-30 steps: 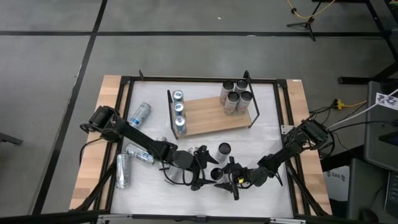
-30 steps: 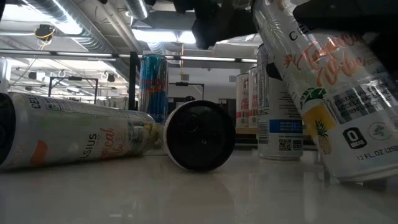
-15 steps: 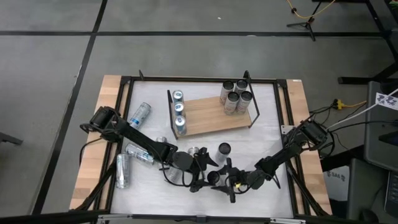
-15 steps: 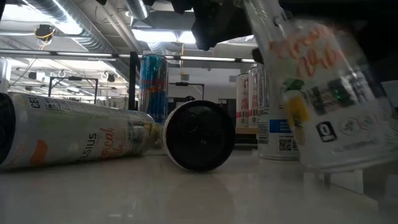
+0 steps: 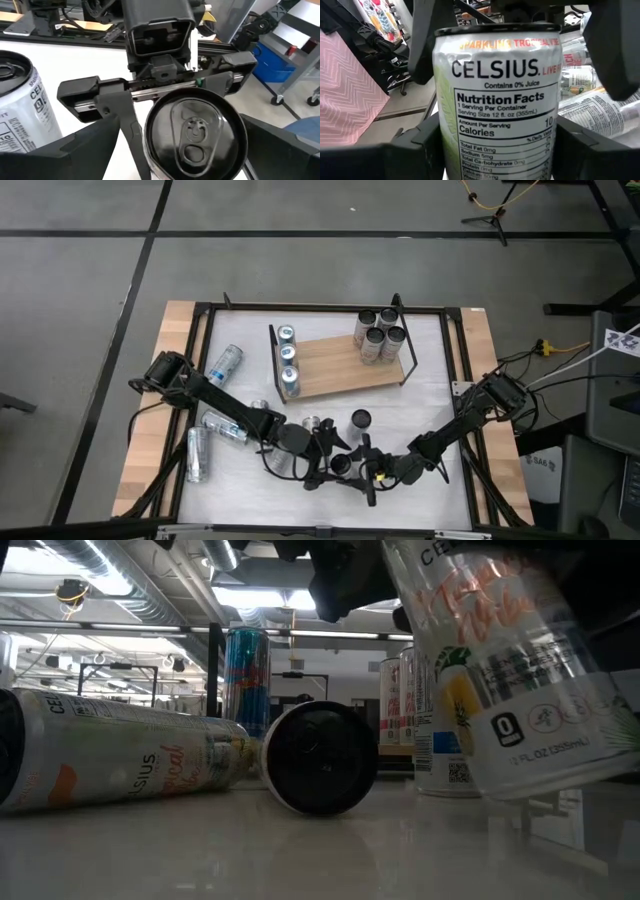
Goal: Place canned beverage on shelf
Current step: Put the white-yellow soda can on the shelf
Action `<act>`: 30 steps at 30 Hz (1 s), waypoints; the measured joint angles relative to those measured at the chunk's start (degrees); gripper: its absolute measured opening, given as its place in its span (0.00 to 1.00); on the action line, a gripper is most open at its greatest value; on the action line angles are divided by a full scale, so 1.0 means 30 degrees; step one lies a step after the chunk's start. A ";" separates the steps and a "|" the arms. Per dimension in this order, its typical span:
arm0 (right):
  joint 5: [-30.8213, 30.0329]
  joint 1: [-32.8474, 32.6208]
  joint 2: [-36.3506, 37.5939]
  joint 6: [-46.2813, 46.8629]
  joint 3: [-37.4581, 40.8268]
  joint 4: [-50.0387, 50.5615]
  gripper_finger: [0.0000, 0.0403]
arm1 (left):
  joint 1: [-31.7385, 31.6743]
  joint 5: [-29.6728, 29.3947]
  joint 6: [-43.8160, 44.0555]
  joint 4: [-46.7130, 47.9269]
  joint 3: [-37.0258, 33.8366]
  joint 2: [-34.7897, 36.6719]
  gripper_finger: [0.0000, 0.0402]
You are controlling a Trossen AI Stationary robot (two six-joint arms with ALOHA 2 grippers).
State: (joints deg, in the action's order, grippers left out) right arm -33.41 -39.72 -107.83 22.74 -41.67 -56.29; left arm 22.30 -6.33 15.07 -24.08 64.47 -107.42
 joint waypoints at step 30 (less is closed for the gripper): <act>-0.0466 0.0036 0.0073 0.0495 -0.0007 -0.0231 0.62 | 0.0076 0.0266 -0.0211 0.0044 -0.0007 0.0000 0.80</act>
State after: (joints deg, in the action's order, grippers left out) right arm -34.81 -39.62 -107.61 24.23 -41.69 -56.99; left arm 22.52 -5.53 14.44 -23.94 64.45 -107.42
